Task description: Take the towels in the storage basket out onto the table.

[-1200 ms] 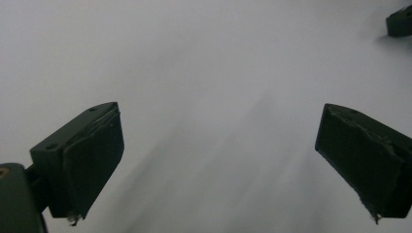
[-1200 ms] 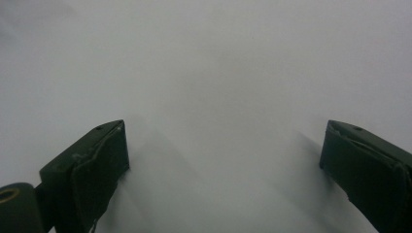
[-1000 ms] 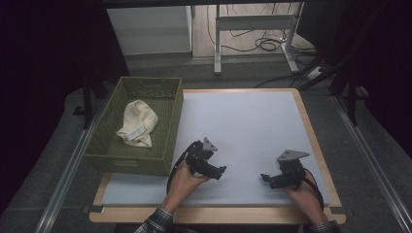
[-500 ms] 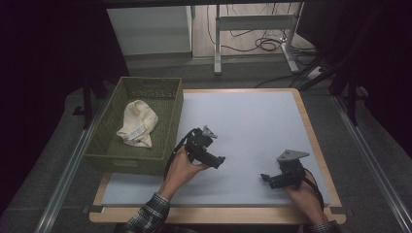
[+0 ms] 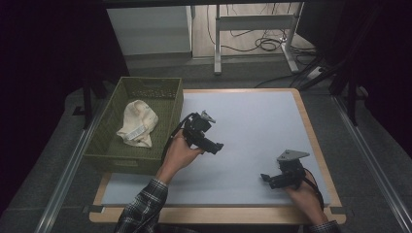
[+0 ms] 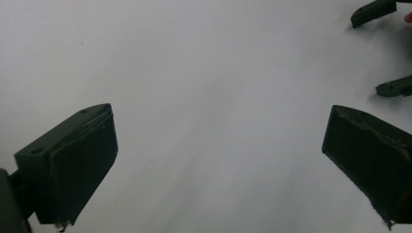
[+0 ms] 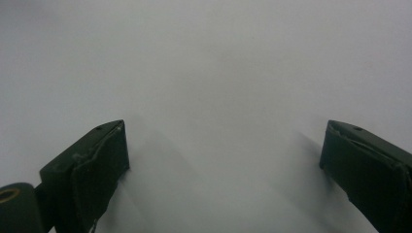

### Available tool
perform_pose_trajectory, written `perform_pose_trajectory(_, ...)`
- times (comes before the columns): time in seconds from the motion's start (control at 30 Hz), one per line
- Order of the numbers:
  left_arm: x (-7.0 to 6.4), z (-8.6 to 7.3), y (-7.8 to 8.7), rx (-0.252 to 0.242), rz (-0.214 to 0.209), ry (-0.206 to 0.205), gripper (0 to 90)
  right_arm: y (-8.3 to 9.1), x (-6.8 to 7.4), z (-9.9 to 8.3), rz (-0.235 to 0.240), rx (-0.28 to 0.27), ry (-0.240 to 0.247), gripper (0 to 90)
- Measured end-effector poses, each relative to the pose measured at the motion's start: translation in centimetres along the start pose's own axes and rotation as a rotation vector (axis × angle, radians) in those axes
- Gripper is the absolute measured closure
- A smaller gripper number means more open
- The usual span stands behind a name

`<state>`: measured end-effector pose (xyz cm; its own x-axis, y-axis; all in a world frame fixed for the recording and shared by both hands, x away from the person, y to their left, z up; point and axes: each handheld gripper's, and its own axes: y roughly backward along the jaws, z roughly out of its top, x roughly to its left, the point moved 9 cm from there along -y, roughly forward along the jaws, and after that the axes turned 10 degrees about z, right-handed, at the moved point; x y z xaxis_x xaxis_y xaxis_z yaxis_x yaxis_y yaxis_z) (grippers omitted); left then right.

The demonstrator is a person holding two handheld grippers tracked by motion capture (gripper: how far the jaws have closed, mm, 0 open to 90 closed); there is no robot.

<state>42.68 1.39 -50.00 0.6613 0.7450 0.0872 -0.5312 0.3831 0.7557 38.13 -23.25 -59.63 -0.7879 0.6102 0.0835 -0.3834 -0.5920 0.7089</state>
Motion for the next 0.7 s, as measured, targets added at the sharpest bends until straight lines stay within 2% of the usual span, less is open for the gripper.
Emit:
perform_pose_trajectory(0.2, 1.3, 0.7, 0.6, 0.003, 0.034, -0.007, 0.0, 0.0, 0.0, 0.0, 0.000, -0.001, -0.002, 3.5)
perform_pose_trajectory(0.33, 2.9, 1.2, 1.3, -0.001, 0.061, 0.007, 0.0, 0.0, 0.0, 0.0, 0.000, -0.002, -0.001, 3.5)
perform_pose_trajectory(0.4, 3.2, 1.3, 1.4, -0.003, 0.066, 0.011, 0.0, 0.0, 0.0, 0.0, 0.000, -0.002, -0.001, 3.5)
perform_pose_trajectory(0.47, 4.2, 1.3, 1.6, -0.007, 0.093, 0.009, 0.0, 0.0, 0.0, 0.0, 0.000, -0.002, -0.001, 3.5)
perform_pose_trajectory(0.63, 5.5, 1.3, 2.1, -0.010, 0.106, 0.019, 0.0, 0.0, 0.0, 0.0, 0.000, -0.002, -0.001, 3.5)
perform_pose_trajectory(0.7, 6.2, 1.4, 2.3, -0.012, 0.126, 0.022, 0.0, 0.0, 0.0, 0.0, 0.000, -0.002, -0.001, 3.5)
